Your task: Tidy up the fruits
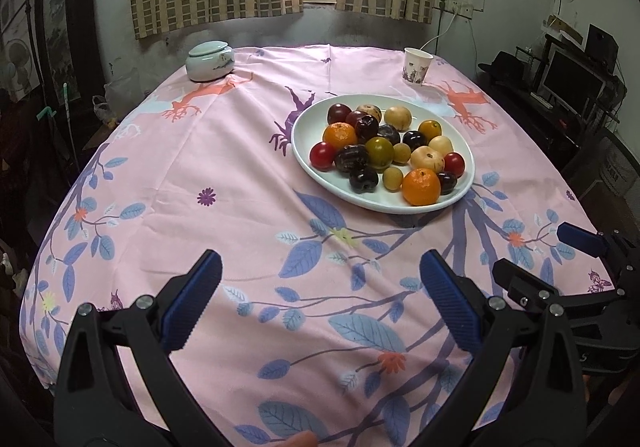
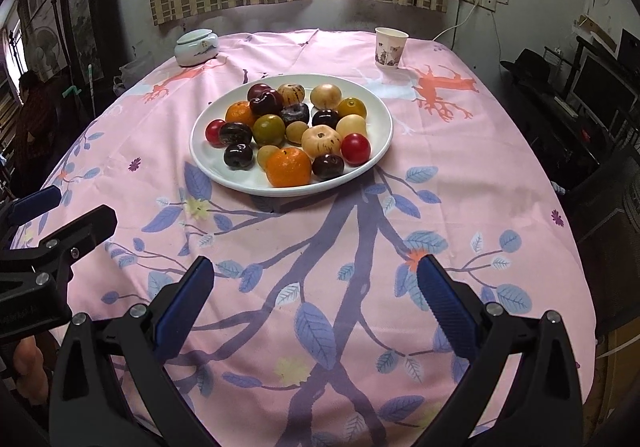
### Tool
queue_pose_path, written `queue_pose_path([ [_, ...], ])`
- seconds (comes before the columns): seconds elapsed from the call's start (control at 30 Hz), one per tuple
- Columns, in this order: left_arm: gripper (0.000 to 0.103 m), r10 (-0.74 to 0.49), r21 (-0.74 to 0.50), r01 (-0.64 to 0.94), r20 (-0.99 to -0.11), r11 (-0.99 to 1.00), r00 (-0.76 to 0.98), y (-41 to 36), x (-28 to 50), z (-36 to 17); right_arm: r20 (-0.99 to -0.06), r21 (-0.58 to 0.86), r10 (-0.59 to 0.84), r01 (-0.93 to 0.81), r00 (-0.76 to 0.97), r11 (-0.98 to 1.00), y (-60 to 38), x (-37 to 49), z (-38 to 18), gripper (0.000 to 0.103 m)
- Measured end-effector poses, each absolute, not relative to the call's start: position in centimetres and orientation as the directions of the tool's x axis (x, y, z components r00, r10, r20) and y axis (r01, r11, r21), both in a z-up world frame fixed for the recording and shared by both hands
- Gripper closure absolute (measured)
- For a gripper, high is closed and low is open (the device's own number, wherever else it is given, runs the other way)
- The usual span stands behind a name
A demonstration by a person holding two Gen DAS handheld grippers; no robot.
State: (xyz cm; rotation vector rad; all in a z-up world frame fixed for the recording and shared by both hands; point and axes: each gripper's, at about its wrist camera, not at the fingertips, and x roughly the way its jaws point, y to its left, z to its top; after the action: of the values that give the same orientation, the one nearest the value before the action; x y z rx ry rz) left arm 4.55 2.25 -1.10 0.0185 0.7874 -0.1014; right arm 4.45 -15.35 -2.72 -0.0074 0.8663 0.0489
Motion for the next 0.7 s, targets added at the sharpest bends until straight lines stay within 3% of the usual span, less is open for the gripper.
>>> queue_pose_path([
  [0.7, 0.002, -0.067, -0.014, 0.080, -0.702, 0.997, 0.709, 2.90, 5.31, -1.03, -0.764, 0.018, 0.060, -0.071, 0.643, 0.997, -14.55, 4.83, -2.76, 0.001],
])
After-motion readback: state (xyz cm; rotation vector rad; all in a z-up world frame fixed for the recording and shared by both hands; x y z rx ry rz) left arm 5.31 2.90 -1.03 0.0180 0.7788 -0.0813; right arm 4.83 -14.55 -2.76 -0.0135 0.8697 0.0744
